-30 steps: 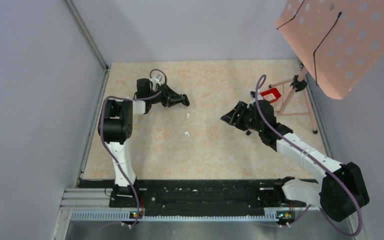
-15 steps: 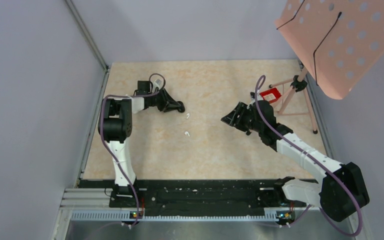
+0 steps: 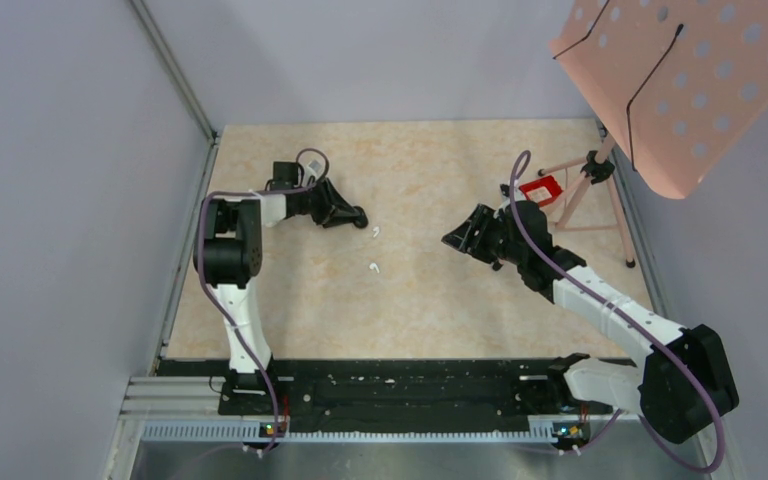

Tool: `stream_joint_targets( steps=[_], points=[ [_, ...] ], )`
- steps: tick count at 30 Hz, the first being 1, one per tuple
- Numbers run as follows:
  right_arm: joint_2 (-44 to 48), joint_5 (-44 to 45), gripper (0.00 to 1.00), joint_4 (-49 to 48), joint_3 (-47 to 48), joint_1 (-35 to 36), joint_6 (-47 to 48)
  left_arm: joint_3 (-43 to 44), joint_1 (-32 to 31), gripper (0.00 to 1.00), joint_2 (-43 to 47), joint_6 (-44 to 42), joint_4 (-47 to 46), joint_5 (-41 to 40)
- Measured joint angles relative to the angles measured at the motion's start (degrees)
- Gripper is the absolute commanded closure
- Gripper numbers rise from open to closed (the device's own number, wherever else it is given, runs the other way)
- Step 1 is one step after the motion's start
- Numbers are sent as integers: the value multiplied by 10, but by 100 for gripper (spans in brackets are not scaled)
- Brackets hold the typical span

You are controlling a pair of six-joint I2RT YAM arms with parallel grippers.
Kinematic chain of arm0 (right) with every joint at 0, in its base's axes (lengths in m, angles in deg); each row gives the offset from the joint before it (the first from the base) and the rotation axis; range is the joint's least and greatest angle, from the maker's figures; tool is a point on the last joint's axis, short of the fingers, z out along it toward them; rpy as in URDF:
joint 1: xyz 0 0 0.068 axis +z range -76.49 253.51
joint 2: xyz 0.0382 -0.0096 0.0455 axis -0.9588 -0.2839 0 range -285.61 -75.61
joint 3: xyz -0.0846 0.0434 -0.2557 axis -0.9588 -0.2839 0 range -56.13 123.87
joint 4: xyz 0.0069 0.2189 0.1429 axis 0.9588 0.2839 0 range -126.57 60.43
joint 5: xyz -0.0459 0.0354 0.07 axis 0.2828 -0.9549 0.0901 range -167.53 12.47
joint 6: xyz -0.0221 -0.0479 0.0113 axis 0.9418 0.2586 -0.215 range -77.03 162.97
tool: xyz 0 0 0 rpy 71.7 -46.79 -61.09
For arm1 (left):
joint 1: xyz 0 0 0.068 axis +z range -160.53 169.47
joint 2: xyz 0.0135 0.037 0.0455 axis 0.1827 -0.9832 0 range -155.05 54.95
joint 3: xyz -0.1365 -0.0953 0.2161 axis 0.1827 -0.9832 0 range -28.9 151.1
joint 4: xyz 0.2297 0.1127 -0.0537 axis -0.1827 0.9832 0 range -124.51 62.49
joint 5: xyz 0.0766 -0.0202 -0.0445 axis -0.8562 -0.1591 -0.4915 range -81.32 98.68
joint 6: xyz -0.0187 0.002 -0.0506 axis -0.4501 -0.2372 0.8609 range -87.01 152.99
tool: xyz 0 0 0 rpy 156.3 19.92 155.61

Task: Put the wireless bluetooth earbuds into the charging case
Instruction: Place the charging case with the earbuds at the center of the board, then pick up the charging case from the corner of the board.

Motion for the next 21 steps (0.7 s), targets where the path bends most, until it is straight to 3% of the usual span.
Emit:
stream_joint_targets(
  steps=[3, 4, 7, 12, 16, 18, 21],
  points=[
    [0, -1, 51, 0, 0, 0, 0, -11, 1, 40, 15, -8, 15, -20],
    [0, -1, 51, 0, 0, 0, 0, -14, 1, 30, 23, -10, 20, -25],
    [0, -2, 51, 0, 0, 0, 0, -15, 0, 23, 47, -22, 42, -52],
    [0, -3, 51, -1, 0, 0, 0, 2, 1, 22, 87, -52, 116, -120],
    [0, -3, 51, 0, 0, 0, 0, 20, 2, 18, 144, -70, 195, -244],
    [0, -3, 51, -1, 0, 0, 0, 24, 5, 7, 175, -65, 226, -320],
    [0, -3, 51, -1, 0, 0, 1, 42, 17, 1, 209, -48, 281, -451]
  ],
)
